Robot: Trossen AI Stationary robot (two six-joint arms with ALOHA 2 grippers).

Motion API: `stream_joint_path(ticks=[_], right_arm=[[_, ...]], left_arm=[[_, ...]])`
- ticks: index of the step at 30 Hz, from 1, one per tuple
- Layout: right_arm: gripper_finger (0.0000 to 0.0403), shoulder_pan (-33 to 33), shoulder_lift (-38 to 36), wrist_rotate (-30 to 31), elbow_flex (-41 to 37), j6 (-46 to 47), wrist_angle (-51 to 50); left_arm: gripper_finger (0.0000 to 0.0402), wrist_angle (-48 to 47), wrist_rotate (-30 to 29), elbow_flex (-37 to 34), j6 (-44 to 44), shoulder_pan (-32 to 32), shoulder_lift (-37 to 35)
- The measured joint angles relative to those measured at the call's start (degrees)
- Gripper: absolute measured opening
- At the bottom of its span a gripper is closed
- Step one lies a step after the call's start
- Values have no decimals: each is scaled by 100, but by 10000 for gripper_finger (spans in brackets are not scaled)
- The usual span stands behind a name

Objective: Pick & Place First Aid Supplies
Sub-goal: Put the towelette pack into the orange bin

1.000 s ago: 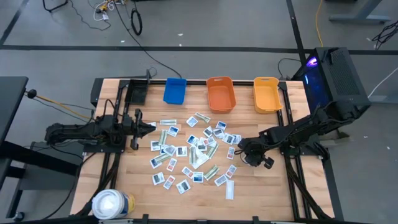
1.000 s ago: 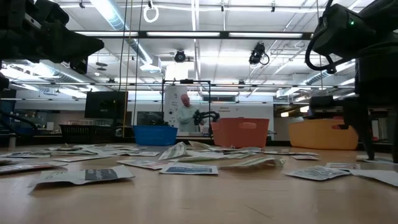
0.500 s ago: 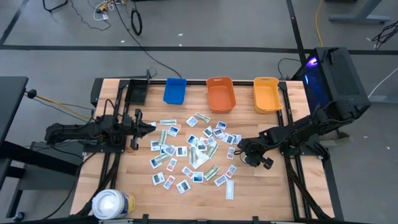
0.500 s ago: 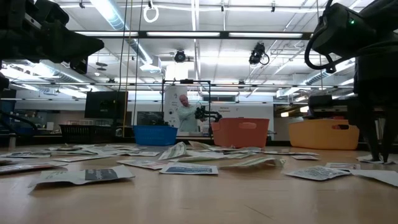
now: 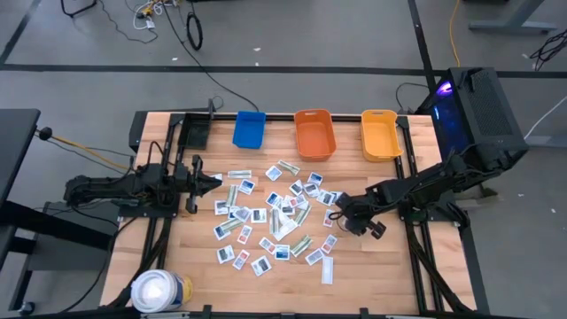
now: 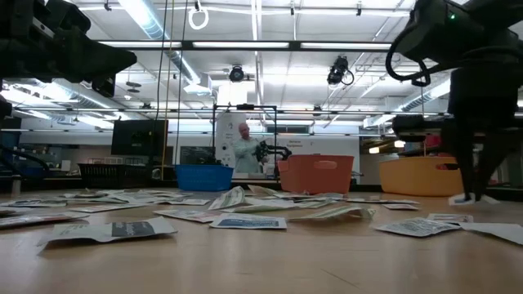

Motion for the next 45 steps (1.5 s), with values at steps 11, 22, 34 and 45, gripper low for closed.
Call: stream_joint_path(ticks=[11,22,34,45], right_arm=[[2,-462,-11,1014,848,588,-44],[2,-1695,37,1415,2376,1093,-232],[2,-3428,745,1376,3797,1991,-141],[4,-4258,1716,1362,3980,3177,-101]], left_arm=[[32,0,0,1,0,2,0],[32,0,0,-1,-2,0,0],[32,2,0,-1,-2,0,2],[32,2,0,1,-1,1,2]])
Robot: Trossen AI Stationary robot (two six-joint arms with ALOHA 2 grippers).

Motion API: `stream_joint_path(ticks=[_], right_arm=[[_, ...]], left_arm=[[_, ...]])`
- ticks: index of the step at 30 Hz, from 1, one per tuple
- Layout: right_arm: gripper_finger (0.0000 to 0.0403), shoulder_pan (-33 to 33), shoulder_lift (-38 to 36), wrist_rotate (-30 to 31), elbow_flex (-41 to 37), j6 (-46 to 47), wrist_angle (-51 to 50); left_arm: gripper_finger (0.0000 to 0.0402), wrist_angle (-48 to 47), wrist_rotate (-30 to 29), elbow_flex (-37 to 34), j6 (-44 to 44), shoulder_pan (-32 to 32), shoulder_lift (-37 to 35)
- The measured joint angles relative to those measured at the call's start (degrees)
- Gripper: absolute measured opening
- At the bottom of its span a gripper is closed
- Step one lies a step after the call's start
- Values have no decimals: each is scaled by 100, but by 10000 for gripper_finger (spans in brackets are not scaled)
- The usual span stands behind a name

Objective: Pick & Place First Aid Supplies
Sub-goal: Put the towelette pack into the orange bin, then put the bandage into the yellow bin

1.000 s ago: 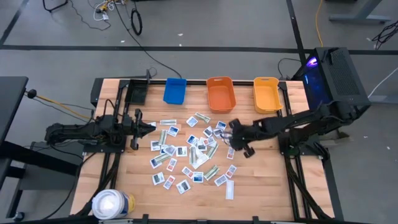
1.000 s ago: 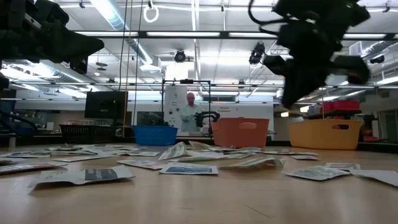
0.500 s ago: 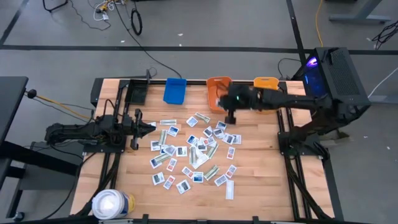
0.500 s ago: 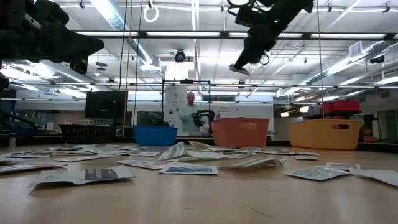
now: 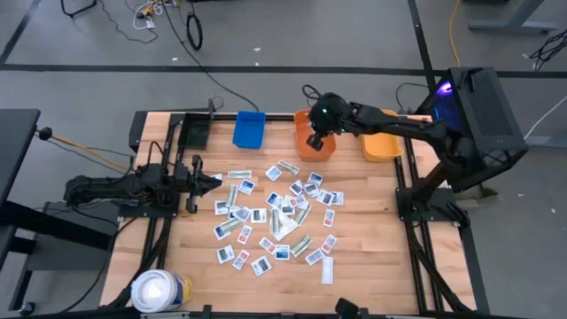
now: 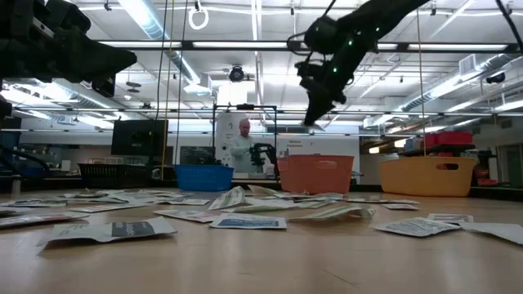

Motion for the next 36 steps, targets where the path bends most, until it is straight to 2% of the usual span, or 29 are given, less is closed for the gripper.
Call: stream_joint_path(ticks=[8,18,21,24,30,36], right_arm=[[6,-150,430,-8,0,405,-2],[18,-161,514,-9,2,474,2],[52,-201,514,-153,2,612,2],[104,-234,514,-402,2,720,2],[204,-243,514,-507,2,707,1],[254,-222,513,-763,2,704,-9]], left_arm=[[32,0,1,0,-1,1,-1],[32,0,2,-2,-2,0,1],[32,1,1,-1,-2,2,-1],[32,1,0,-2,-2,0,1],[32,-1,0,-2,-2,2,-1],[32,0,0,-1,-2,1,-1]])
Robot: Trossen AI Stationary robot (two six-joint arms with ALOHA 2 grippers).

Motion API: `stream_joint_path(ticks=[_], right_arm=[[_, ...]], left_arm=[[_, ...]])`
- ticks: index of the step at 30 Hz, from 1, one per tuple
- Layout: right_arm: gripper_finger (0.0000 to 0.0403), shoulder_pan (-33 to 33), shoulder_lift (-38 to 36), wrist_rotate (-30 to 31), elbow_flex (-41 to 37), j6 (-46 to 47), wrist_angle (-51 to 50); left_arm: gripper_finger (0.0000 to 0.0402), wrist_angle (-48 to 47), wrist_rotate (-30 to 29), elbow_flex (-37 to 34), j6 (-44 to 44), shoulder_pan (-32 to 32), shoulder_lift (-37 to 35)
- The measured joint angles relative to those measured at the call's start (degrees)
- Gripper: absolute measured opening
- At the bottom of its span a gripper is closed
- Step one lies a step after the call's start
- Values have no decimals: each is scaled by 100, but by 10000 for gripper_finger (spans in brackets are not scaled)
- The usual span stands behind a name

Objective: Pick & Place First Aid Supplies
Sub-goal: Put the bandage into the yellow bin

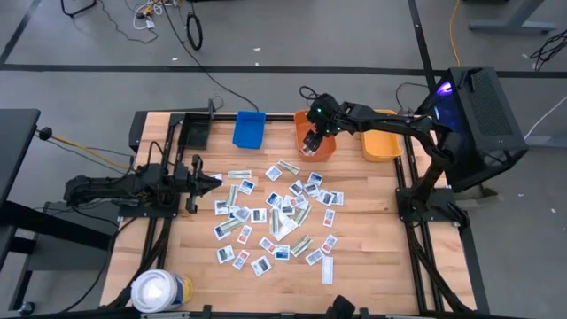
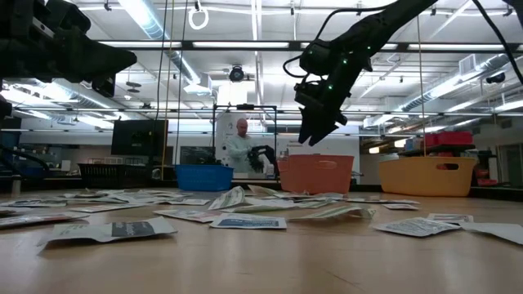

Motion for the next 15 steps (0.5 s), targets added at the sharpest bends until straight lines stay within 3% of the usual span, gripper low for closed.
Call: stream_joint_path(ticks=[6,15], right_arm=[[259,193,-152,-559,0,-279,-231],[242,799,-1016,-595,0,-922,-519]], left_arm=[[32,0,0,0,0,1,0],[32,-2,1,0,1,0,-1]])
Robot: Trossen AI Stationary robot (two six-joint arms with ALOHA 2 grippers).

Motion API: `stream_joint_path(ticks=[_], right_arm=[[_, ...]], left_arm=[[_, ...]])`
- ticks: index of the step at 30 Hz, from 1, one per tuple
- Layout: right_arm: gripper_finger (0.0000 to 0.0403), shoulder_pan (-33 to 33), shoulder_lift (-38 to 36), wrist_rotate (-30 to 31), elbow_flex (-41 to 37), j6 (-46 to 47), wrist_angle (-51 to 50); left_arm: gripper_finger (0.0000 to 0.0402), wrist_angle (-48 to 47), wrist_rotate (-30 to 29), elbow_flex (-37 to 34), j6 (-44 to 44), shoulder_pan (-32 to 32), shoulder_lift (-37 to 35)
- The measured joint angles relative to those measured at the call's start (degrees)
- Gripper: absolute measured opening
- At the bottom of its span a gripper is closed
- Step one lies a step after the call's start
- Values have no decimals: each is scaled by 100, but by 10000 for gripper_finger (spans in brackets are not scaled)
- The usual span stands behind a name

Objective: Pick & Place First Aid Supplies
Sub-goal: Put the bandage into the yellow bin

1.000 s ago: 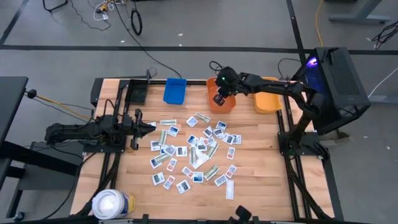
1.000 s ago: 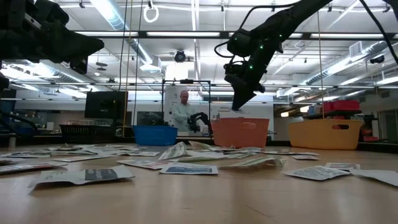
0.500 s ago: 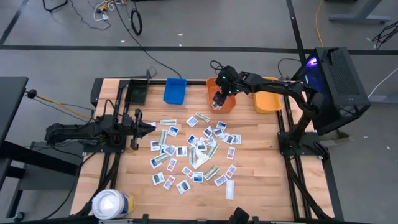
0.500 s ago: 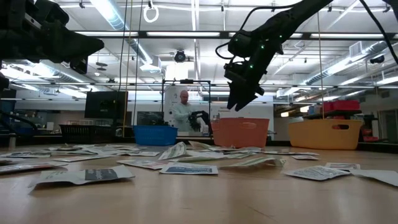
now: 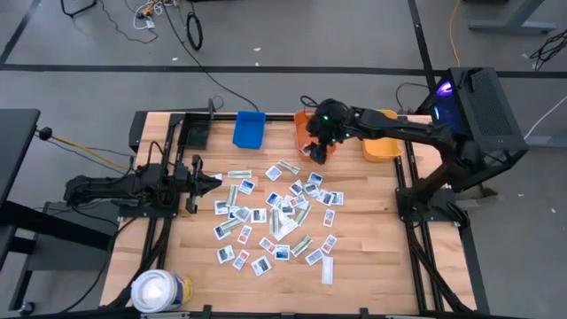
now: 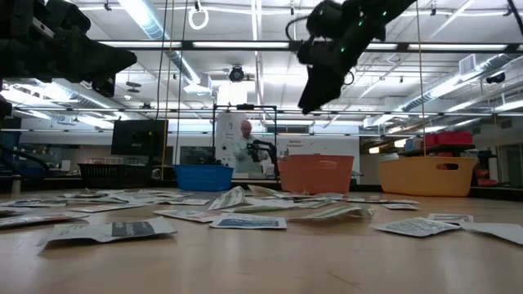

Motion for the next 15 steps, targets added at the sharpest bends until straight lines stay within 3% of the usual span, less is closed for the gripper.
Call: stream_joint_path(ticks=[5,15], right_arm=[[236,502,-500,-2,-172,-350,-247],[236,1499,-1106,14,-1666,-948,147]], left_arm=[[32,0,0,0,-1,1,2],[32,0,-1,-1,1,1,2]])
